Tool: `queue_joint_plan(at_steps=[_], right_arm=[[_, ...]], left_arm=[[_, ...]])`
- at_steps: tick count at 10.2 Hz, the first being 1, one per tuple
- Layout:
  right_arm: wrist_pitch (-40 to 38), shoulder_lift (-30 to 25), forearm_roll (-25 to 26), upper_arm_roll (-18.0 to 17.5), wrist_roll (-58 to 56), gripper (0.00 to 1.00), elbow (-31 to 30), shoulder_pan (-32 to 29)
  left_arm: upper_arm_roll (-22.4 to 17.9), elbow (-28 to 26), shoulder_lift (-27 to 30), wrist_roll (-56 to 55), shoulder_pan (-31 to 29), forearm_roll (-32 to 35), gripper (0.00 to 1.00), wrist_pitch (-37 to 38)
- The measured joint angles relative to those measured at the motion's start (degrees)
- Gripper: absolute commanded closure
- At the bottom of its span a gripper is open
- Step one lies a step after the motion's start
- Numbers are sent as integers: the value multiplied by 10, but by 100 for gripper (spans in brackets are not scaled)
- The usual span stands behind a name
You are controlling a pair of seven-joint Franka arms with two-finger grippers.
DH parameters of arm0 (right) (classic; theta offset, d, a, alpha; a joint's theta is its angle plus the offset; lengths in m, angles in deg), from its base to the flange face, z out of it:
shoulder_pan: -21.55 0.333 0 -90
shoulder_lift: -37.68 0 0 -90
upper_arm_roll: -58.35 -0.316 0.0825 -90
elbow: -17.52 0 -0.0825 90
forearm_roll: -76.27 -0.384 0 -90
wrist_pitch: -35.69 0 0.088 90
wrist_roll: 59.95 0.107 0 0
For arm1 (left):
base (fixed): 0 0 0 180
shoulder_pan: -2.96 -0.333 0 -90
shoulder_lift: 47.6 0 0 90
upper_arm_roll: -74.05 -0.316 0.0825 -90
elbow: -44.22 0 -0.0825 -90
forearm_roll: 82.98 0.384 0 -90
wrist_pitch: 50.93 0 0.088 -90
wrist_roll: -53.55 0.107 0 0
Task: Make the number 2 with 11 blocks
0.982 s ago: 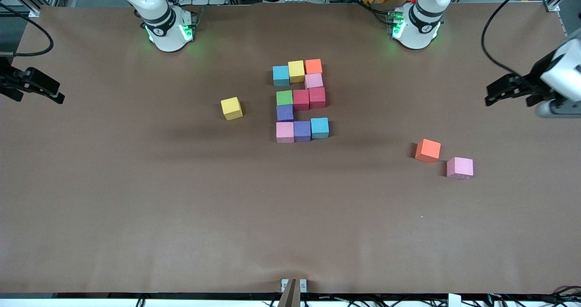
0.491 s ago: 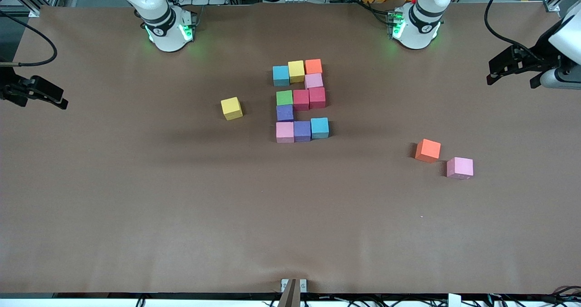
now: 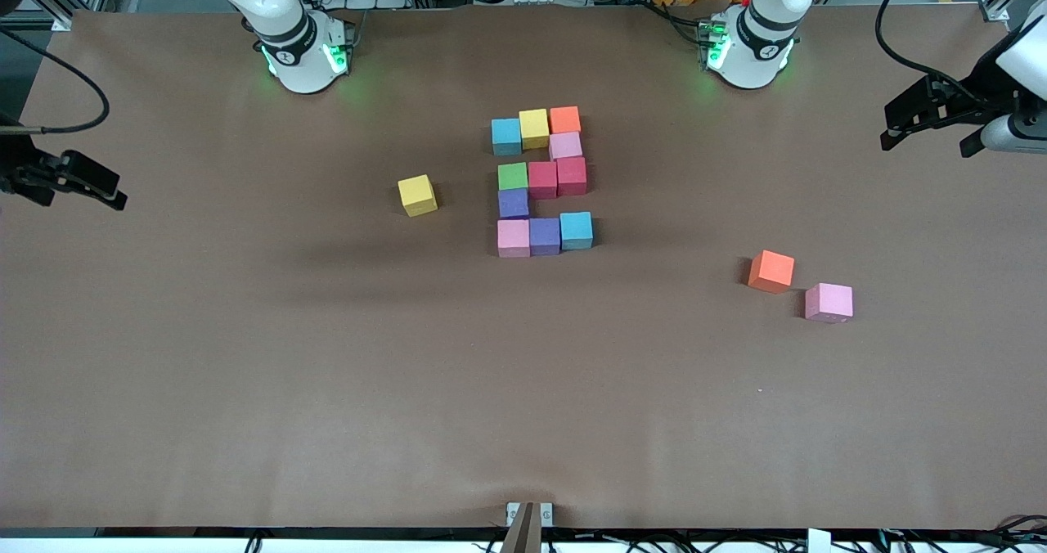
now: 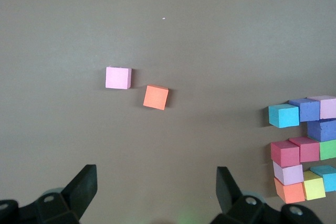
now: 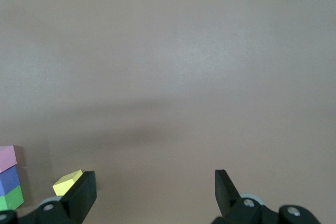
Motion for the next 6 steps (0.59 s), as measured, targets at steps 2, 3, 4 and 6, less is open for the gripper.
queue_joint_plan(at_steps=[2, 3, 4, 6], right_arm=[[1, 1, 0, 0, 0, 0, 0, 0], [1, 1, 0, -1, 0, 0, 1, 0], [1, 1, 0, -1, 0, 0, 2, 0], [3, 0, 0, -1, 0, 0, 4, 0]], left_arm=[[0, 5, 0, 0, -1, 10, 0, 0], [1, 5, 0, 0, -1, 13, 0, 0], [1, 5, -1, 0, -1, 14, 0, 0], [0, 5, -3, 0, -1, 16, 0, 0]])
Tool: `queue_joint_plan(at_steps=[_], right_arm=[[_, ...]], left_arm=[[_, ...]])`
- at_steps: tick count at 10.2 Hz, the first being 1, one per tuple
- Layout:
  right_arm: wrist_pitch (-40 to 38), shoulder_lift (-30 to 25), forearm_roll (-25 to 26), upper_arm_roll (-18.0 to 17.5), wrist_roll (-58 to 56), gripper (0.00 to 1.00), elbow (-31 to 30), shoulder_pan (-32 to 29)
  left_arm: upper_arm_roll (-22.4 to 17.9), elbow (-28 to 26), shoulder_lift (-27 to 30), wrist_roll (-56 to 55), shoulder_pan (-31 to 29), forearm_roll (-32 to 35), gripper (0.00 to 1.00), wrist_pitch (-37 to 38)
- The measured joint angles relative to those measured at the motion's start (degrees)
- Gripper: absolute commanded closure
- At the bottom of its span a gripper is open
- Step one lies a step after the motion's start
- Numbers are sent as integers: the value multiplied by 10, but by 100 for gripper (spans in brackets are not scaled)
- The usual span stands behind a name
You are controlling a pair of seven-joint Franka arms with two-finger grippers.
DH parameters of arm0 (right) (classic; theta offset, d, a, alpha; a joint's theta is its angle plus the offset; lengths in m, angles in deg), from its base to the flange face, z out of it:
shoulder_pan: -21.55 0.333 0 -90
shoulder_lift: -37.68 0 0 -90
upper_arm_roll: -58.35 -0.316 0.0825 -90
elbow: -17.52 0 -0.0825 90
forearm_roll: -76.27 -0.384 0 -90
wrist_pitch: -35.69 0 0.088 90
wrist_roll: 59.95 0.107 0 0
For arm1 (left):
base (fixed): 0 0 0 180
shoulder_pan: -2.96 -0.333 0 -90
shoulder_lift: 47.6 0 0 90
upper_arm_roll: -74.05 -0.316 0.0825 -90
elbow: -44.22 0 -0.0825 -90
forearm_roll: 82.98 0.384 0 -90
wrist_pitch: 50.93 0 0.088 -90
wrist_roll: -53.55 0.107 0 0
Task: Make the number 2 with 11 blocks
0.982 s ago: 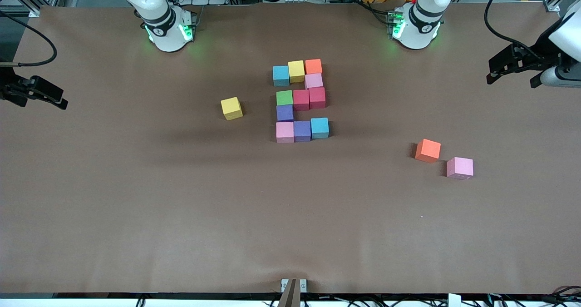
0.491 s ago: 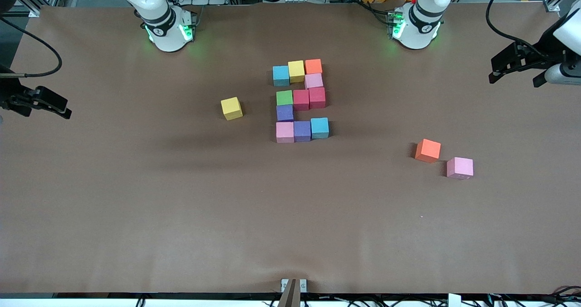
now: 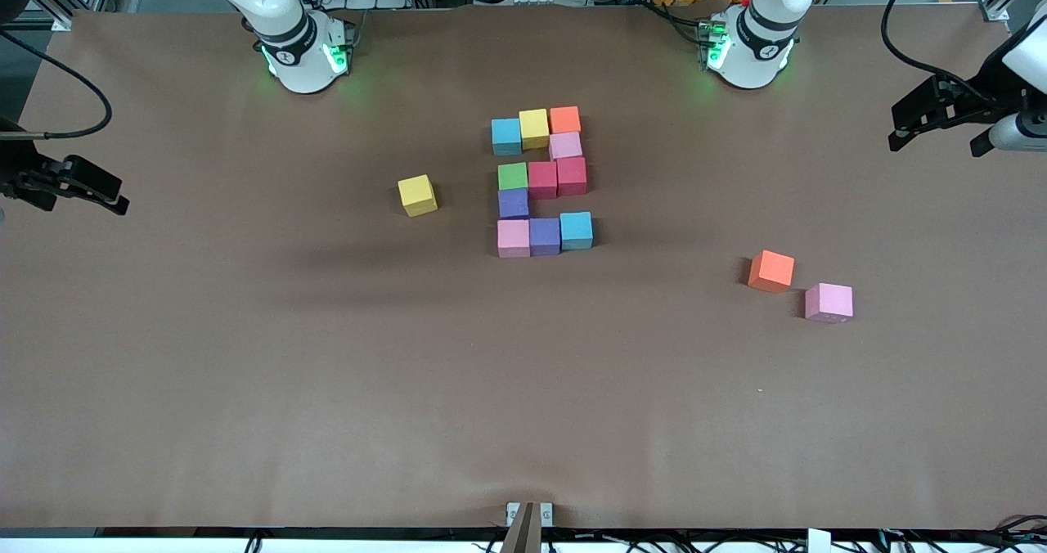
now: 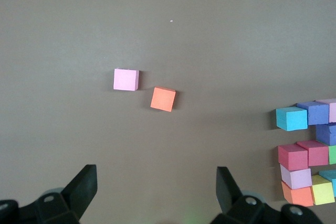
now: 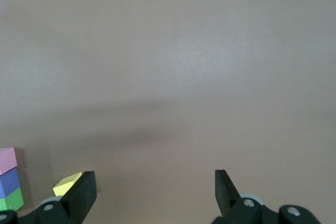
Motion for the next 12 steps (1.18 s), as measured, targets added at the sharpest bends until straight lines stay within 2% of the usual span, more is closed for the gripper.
queue_joint_plan(at_steps=[4, 7, 12], right_arm=[[0, 0, 0, 1, 0, 0, 2, 0], [2, -1, -1, 1, 0, 0, 3, 0], [9, -1, -2, -1, 0, 0, 3, 1]], left_arm=[[1, 0, -10, 0, -4, 1, 0, -1], [36, 0, -12, 0, -42, 1, 0, -3], [42, 1, -12, 0, -47, 1, 0, -3]])
